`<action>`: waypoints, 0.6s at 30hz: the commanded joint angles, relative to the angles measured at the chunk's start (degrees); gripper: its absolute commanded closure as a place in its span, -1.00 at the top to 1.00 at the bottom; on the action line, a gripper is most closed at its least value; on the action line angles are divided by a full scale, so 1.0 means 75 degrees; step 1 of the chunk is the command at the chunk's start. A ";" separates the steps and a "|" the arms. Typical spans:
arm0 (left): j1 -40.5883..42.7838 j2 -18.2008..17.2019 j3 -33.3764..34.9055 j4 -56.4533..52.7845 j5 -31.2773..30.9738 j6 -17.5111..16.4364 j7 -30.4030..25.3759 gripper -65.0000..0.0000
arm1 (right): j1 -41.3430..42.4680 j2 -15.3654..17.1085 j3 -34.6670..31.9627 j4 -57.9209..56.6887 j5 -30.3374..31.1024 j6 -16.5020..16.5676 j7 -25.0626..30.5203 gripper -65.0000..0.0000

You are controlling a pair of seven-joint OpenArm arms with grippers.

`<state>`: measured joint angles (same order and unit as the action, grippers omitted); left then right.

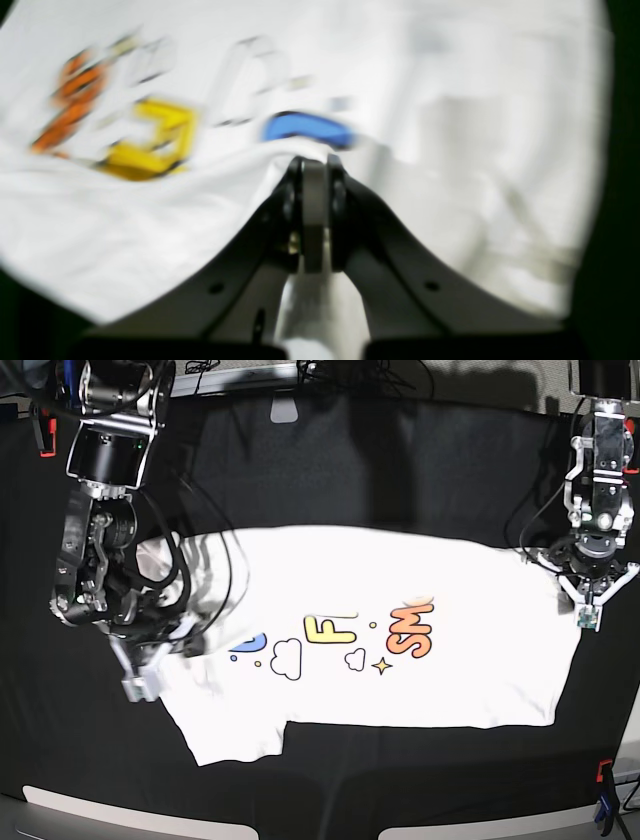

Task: Layout the t-shirt on the table in an organized manner, then fold the t-shirt properly
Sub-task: 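Lift the shirt side with the right gripper and fold it over the print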

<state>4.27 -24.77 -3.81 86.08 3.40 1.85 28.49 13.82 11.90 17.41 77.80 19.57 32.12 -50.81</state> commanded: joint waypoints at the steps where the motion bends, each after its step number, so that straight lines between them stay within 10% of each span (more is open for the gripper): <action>1: -0.0102 -0.0111 -0.0044 0.0111 0.0082 0.0023 -0.0099 -1.00 | 0.0210 0.0128 0.0204 0.0137 0.0023 -0.0015 0.0297 -1.00; 8: -0.0108 -0.0111 -0.0044 0.0111 0.0079 0.0026 -0.0379 -1.00 | 0.0227 0.0125 0.0863 0.0140 0.0697 0.0705 0.0289 -1.00; 18: -0.0315 -0.0111 -0.0044 -0.0685 0.0079 0.0003 -0.0976 -1.00 | 0.0315 0.0125 -0.0662 0.0137 0.0991 0.0915 0.0571 -1.00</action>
<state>2.90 -24.75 -3.79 80.03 3.40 1.32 22.31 14.50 12.23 12.21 77.78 25.71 38.39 -48.05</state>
